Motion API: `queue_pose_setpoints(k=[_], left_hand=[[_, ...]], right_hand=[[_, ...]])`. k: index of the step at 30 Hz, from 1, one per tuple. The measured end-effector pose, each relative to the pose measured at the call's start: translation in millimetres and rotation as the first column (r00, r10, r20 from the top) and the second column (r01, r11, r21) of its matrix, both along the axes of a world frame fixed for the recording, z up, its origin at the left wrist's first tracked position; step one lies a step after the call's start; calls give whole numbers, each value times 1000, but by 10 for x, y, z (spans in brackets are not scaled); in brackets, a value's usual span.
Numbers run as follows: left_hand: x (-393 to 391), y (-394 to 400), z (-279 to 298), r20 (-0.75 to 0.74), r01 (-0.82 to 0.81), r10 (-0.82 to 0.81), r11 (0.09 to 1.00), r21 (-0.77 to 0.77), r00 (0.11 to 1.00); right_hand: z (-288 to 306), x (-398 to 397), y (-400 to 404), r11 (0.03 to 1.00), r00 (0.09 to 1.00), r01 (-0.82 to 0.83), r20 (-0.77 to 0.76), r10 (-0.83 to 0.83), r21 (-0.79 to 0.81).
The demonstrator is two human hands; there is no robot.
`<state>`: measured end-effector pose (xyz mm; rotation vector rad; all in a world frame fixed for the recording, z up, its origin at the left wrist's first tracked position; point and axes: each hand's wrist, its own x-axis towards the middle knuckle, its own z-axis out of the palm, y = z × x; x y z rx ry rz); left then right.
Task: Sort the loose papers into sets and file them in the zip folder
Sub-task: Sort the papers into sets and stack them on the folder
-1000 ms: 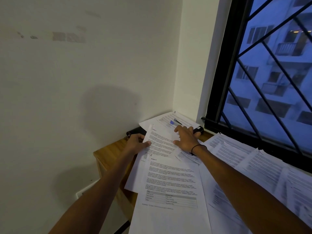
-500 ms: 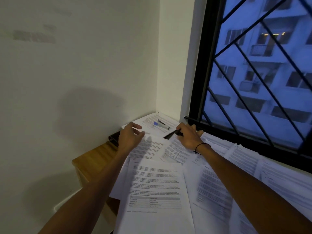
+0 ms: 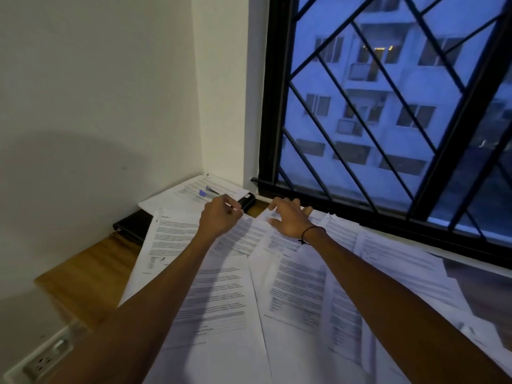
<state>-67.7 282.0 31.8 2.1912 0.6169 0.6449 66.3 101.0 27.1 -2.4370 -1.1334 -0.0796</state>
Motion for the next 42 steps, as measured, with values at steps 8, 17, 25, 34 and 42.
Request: queue_pose_setpoints(k=[8, 17, 25, 34, 42], left_hand=[[374, -310, -177, -18, 138, -138, 990, 40, 990], [601, -462, -223, 8, 216, -216, 976, 18, 976], [719, -877, -200, 15, 278, -277, 961, -17, 961], [880, -1463, -190, -23, 345, -346, 938, -27, 938], [982, -1778, -183, -29, 423, -426, 903, -71, 904]], right_hand=[[-86, 125, -390, 997, 999, 36, 14, -35, -66], [-56, 220, -716, 997, 999, 32, -3, -32, -70], [13, 255, -1116, 995, 997, 72, 33, -70, -70], [-42, 323, -1751, 980, 984, 175, 42, -172, -93], [-64, 391, -2479, 965, 966, 258, 12, -257, -47]])
